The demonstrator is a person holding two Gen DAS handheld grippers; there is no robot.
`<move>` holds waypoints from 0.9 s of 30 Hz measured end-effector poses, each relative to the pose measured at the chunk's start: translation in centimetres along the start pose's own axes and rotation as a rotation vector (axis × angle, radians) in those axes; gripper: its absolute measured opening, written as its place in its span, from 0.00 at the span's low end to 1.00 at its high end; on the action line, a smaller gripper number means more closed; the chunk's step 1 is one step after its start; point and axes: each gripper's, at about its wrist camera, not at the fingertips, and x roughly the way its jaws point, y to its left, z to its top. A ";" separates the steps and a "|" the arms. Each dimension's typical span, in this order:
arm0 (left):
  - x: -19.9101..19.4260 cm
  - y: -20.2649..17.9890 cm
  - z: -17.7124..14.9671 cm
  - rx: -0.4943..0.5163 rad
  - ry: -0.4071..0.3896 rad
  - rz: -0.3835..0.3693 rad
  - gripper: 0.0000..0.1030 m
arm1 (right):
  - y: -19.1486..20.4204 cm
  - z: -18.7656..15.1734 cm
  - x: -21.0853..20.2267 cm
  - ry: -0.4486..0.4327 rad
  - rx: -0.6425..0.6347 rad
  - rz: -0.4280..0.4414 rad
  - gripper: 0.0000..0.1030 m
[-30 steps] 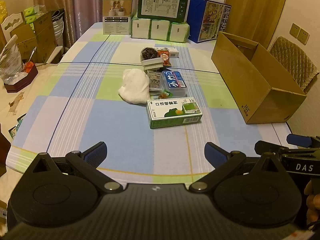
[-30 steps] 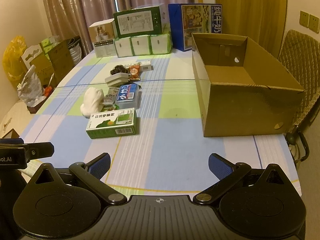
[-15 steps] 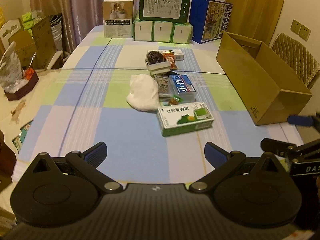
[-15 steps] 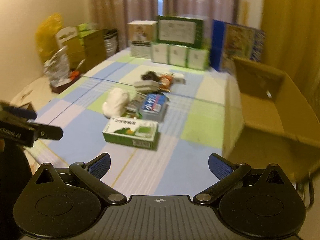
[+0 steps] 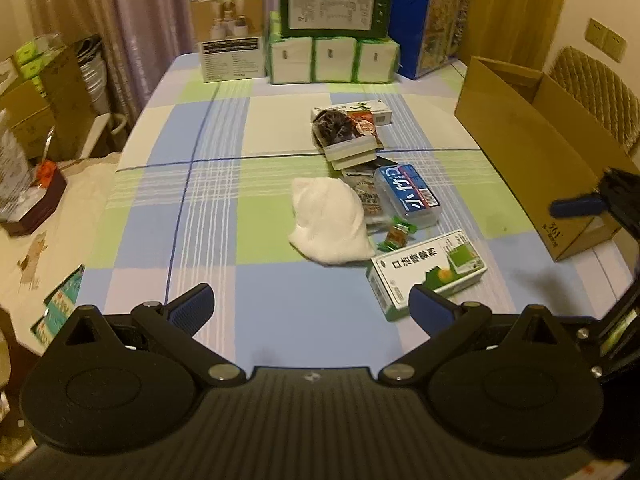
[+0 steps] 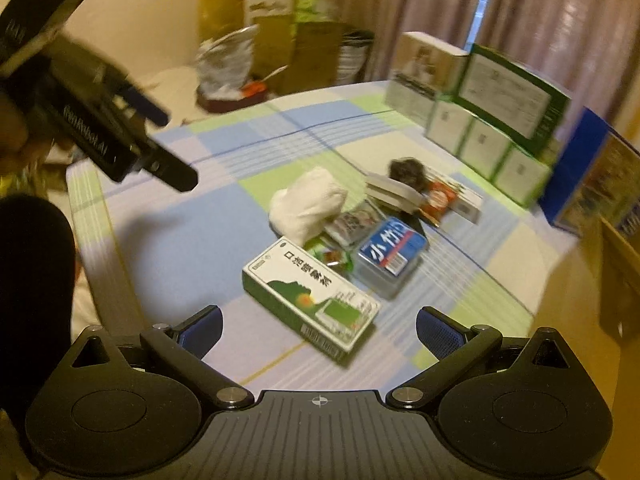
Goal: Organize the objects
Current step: 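Move both tools toward the white cloth and the green spray box, then grasp the white cloth with the left gripper while the right grasps the green spray box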
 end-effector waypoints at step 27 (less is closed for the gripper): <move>9.2 1.2 2.4 0.136 0.053 -0.094 0.94 | -1.9 0.3 7.9 0.221 0.033 0.028 0.54</move>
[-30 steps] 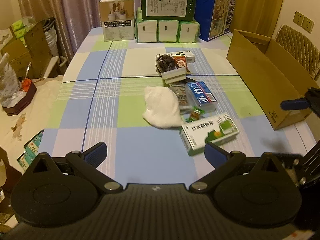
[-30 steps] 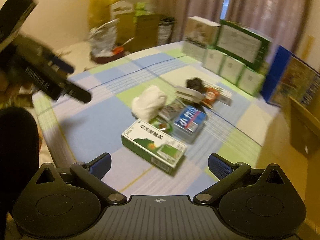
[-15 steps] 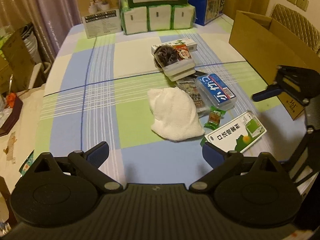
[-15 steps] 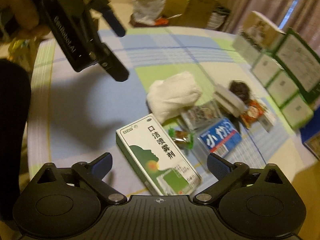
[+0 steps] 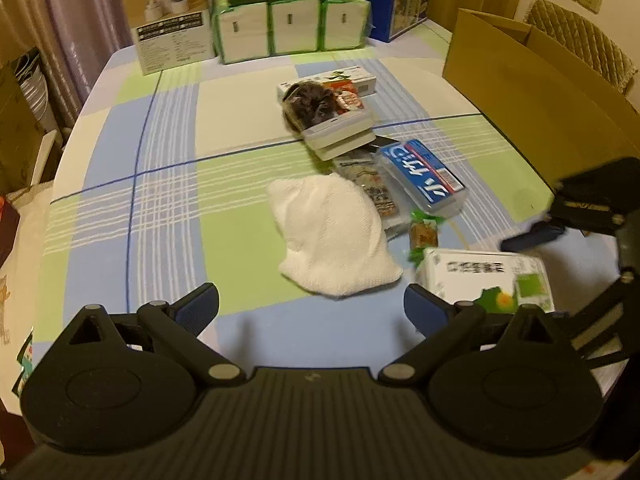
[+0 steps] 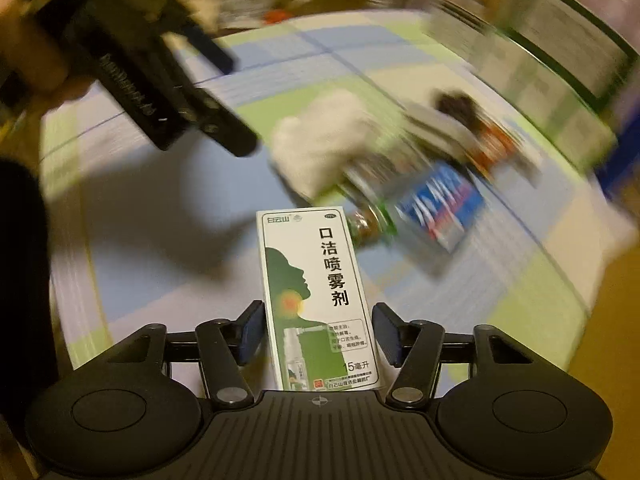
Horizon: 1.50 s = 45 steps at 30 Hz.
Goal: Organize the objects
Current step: 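Grasp the white cloth with the left gripper while the right grasps the green spray box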
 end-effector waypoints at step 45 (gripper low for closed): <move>1.0 -3.9 0.8 0.047 0.016 0.074 0.28 | -2.0 -4.6 -4.7 -0.139 0.547 -0.147 0.51</move>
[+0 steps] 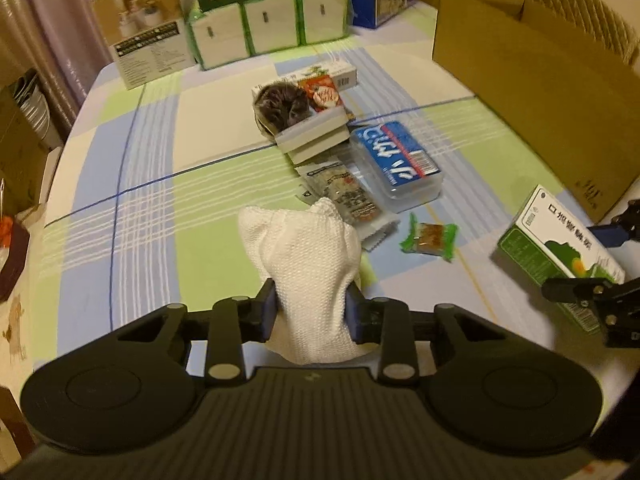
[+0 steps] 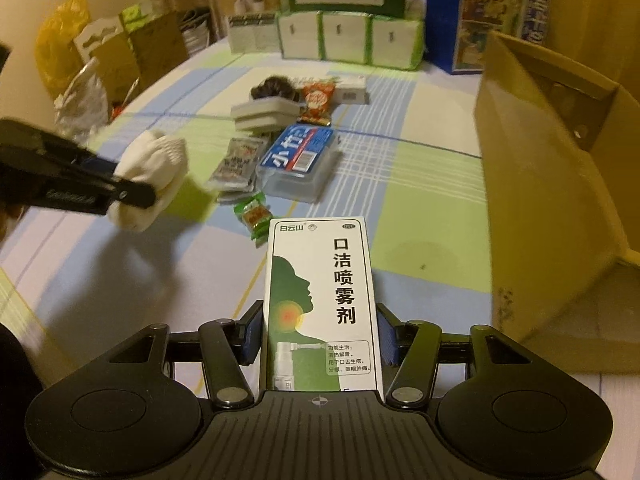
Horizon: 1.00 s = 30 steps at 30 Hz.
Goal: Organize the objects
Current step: 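Carry both items to the cardboard box and open both grippers inside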
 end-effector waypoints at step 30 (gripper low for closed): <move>-12.5 -20.8 10.2 0.122 -0.229 -0.272 0.28 | -14.2 2.1 -17.7 -0.224 0.185 -0.257 0.51</move>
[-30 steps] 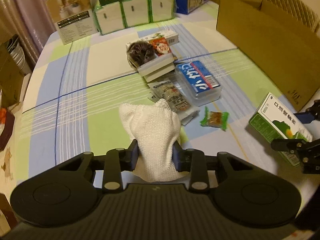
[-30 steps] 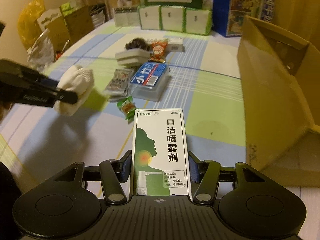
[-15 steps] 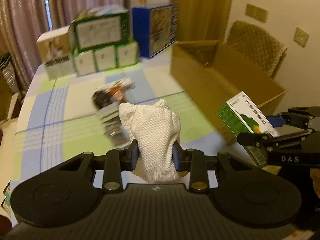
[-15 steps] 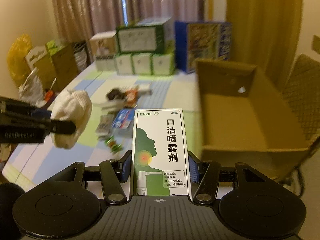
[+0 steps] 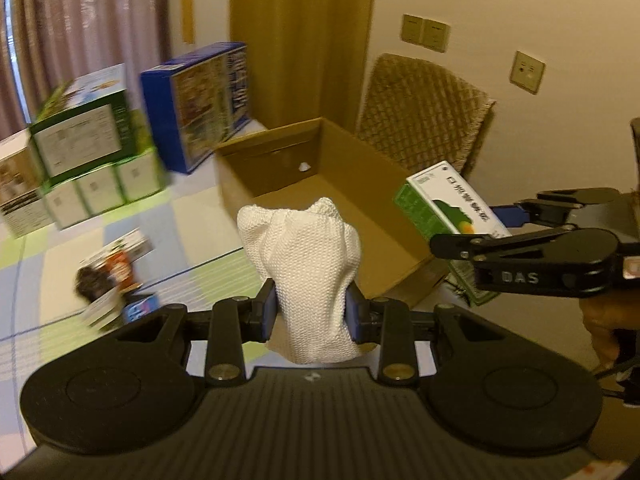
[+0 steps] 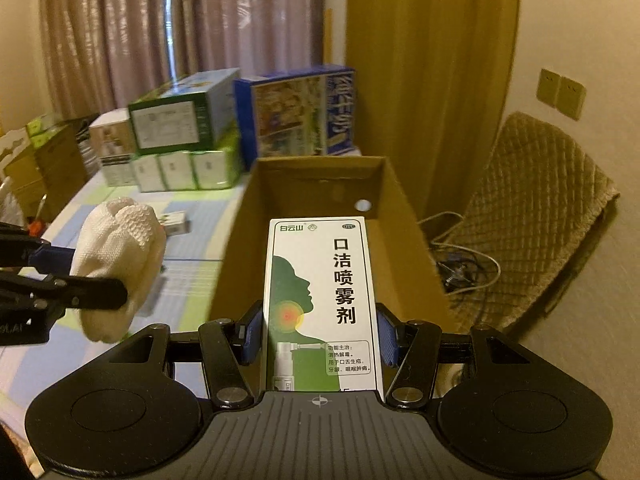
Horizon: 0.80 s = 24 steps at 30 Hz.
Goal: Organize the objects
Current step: 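Carry both items to the cardboard box and open both grippers inside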
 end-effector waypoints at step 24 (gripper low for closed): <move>10.8 -0.5 4.3 0.056 0.015 -0.021 0.59 | -7.6 2.3 7.1 0.060 0.072 -0.051 0.51</move>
